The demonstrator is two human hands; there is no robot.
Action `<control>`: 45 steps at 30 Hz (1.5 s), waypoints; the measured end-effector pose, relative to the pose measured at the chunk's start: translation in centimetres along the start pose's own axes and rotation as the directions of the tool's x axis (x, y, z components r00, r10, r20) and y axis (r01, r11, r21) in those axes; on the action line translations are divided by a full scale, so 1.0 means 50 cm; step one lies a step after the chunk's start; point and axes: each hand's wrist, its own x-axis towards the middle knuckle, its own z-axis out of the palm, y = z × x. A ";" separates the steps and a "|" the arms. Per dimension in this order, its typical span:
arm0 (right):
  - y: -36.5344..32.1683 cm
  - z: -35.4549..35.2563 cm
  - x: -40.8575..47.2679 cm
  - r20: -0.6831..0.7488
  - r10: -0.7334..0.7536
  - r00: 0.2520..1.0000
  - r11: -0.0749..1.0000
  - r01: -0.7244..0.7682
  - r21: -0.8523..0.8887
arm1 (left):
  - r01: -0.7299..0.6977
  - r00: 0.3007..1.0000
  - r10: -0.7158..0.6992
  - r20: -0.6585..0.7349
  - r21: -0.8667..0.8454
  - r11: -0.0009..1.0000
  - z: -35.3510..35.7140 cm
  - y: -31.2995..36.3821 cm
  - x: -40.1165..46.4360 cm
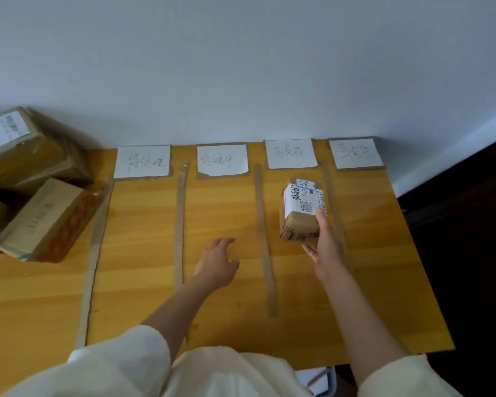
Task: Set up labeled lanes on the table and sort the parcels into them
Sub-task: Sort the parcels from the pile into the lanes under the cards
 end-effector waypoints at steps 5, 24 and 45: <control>-0.054 -0.077 0.069 -0.094 0.003 0.996 0.999 0.002 0.053 | 0.046 0.999 -0.047 0.015 0.065 0.997 0.026 0.033 0.040; -0.180 -0.157 0.257 -0.156 0.093 0.983 0.939 -0.034 0.341 | 0.140 0.990 -0.141 -0.005 0.169 0.976 0.024 0.093 0.070; -0.187 -0.138 0.291 -0.174 0.166 0.971 0.939 -0.102 0.330 | 0.100 0.994 -0.108 0.032 0.195 0.976 0.024 0.084 0.065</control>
